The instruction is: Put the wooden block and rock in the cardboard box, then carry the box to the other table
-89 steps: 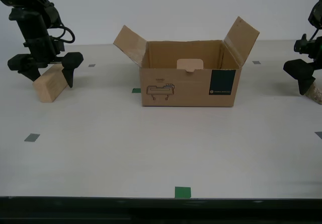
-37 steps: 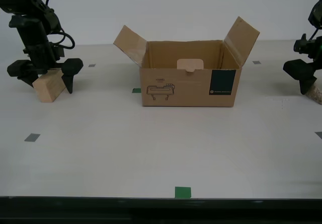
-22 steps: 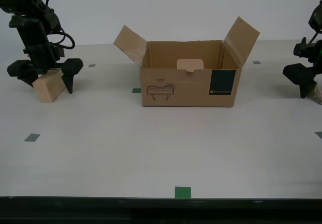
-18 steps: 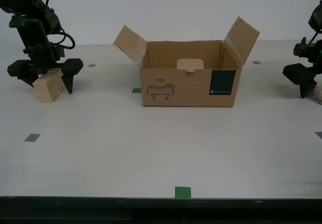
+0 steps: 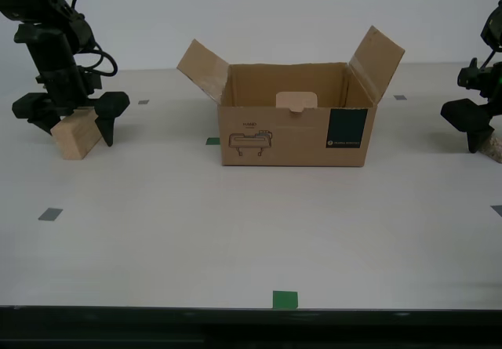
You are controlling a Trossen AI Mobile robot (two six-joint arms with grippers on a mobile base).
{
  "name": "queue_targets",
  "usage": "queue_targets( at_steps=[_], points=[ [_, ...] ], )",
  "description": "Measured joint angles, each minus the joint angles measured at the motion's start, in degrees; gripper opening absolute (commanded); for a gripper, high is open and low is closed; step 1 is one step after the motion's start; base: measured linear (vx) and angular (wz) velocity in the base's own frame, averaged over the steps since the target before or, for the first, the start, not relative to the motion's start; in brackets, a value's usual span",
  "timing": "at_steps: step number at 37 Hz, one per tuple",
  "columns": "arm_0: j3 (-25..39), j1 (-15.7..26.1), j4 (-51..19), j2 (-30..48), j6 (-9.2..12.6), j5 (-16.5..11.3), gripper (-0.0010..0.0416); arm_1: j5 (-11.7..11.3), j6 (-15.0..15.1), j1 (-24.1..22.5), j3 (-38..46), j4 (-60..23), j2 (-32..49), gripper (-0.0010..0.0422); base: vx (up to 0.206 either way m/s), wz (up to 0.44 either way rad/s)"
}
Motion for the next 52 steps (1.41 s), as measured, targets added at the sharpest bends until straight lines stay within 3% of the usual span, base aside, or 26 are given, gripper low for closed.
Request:
queue_targets(
  at_steps=[7,17,26,32,52],
  points=[
    [0.09,0.02,-0.13,0.0,0.0,-0.02,0.0245,0.0,-0.35,0.0,0.0,0.0,0.0,0.035,0.0,0.0],
    [0.07,0.09,-0.22,0.0,0.07,-0.5,0.0132,0.0,-0.96,0.0,0.02,-0.02,0.0,0.0234,0.0,0.0],
    [0.09,0.07,0.0,0.02,0.55,-0.39,0.0045,-0.02,-1.51,0.0,0.0,-0.07,0.0,0.0108,0.0,0.0],
    [0.09,0.11,-0.02,0.02,0.74,-0.31,-0.0006,-0.02,-1.49,0.0,0.02,-0.04,0.0,-0.0003,0.0,0.0],
    [0.11,0.33,-1.07,-0.37,0.9,-0.07,-0.0001,-0.02,-2.8,0.0,0.0,0.02,-0.04,-0.0001,0.0,0.0]
  ],
)
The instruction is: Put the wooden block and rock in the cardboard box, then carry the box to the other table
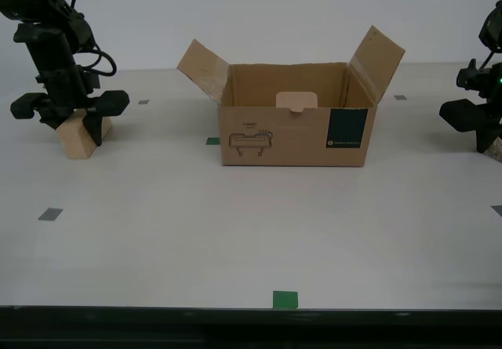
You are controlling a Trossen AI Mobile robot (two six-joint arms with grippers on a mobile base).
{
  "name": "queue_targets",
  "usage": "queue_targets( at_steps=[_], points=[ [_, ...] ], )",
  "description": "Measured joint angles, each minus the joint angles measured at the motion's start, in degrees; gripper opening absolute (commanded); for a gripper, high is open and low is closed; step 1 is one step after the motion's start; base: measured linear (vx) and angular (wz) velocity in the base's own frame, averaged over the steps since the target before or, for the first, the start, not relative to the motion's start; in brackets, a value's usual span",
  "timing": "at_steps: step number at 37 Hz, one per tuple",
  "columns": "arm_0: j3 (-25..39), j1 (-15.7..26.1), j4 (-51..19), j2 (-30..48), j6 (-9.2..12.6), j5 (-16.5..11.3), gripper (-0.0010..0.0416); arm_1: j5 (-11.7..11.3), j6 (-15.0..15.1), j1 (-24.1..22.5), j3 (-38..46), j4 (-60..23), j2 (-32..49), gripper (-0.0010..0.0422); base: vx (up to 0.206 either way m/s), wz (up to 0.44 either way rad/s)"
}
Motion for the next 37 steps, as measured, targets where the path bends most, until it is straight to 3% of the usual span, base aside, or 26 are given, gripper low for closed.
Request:
queue_targets(
  at_steps=[14,37],
  points=[
    [-0.11,0.0,-1.88,-4.87,0.59,0.09,-0.0001,0.09,0.02,-0.02,1.22,-1.64,-1.68,-0.0001,0.0,0.0],
    [-0.11,0.04,-6.56,-18.01,2.21,0.09,-0.0001,0.09,1.51,-0.02,1.27,-3.74,-14.29,-0.0001,0.0,0.0]
  ],
)
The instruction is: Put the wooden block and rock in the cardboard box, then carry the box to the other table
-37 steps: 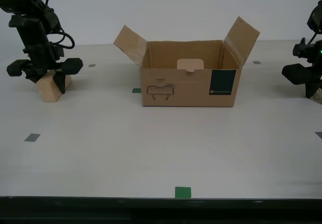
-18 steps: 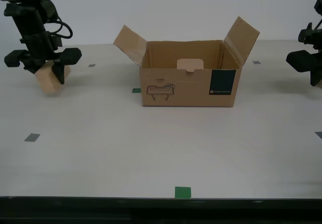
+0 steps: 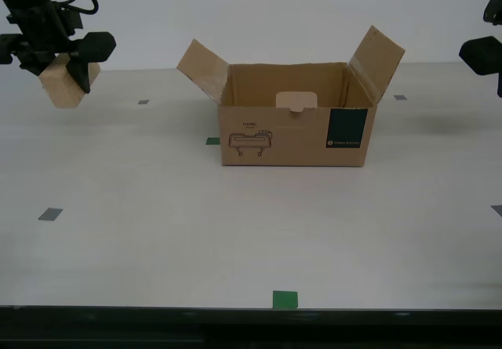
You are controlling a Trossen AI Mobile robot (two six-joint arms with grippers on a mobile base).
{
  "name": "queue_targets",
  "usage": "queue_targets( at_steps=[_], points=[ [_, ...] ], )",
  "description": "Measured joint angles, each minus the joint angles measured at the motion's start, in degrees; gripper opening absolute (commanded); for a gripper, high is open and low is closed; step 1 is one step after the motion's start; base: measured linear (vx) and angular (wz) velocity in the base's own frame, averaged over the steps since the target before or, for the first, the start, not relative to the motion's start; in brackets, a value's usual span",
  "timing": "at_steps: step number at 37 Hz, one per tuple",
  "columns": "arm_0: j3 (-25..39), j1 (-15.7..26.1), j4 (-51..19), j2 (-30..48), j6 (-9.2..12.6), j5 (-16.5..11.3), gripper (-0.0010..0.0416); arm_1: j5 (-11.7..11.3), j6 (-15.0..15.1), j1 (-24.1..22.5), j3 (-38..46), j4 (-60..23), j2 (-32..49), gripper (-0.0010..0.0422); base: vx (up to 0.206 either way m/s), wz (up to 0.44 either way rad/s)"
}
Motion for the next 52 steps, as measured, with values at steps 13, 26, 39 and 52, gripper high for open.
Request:
queue_targets(
  at_steps=[13,26,39,52],
  points=[
    [0.0,0.2,-1.44,-8.44,0.5,0.0,-0.0001,0.02,0.44,-0.04,-0.02,-1.09,-4.37,-0.0001,0.0,0.0],
    [0.0,0.35,-3.41,-11.54,1.44,0.0,-0.0001,2.43,0.85,-0.35,0.9,-3.02,-5.99,-0.0001,0.0,0.0],
    [0.0,0.63,-3.43,-11.98,1.92,0.0,-0.0001,3.28,2.56,-0.61,3.85,-5.68,-10.19,-0.0001,0.0,0.0],
    [1.62,0.9,-3.87,-13.44,2.58,0.0,-0.0001,7.13,3.06,-2.75,9.09,-8.31,-11.91,-0.0001,0.0,0.0]
  ],
)
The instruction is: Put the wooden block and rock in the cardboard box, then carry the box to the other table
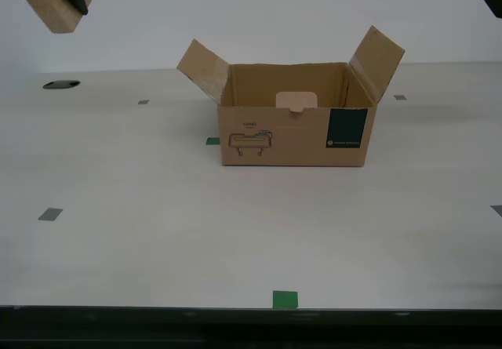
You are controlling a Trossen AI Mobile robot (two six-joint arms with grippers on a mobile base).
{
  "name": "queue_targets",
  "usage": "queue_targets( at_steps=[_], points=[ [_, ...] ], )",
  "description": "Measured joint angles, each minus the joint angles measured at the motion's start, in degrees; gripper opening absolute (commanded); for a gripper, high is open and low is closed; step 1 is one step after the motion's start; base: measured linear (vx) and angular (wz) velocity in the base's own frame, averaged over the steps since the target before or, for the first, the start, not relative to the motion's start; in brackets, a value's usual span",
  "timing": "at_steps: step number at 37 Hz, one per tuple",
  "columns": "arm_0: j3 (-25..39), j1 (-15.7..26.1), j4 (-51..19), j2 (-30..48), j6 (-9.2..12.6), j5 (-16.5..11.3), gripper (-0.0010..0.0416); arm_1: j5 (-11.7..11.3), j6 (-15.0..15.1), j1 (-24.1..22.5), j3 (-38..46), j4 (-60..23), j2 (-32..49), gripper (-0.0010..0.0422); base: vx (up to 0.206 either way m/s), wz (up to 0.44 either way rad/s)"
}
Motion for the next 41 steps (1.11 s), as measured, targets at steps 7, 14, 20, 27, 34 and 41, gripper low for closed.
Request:
queue_targets(
  at_steps=[7,14,20,27,34,41],
  points=[
    [4.22,0.55,-2.32,-0.2,0.2,0.0,-0.0001,0.24,0.15,-2.75,3.82,-0.59,-0.02,-0.0001,0.0,0.0],
    [8.15,1.29,-4.59,-0.22,0.33,0.0,-0.0001,0.24,0.2,-5.73,6.88,-1.31,0.0,-0.0001,0.0,0.0],
    [10.75,1.92,-6.99,-0.22,0.42,0.0,-0.0001,0.24,0.2,-8.22,9.6,-2.23,-0.02,-0.0001,0.0,0.0],
    [13.64,2.19,-8.74,-0.22,2.69,-6.56,-0.0001,0.24,0.2,-10.86,12.44,-2.47,-0.02,-0.0001,0.0,0.0],
    [16.74,3.48,-8.83,-0.22,4.76,-9.99,-0.0001,0.24,0.2,-13.25,13.62,-2.45,-0.02,-0.0001,0.0,0.0],
    [19.37,5.44,-8.98,-0.22,5.66,-14.01,-0.0001,0.24,0.2,-15.98,13.79,-2.29,-0.02,-0.0001,0.0,0.0]
  ],
)
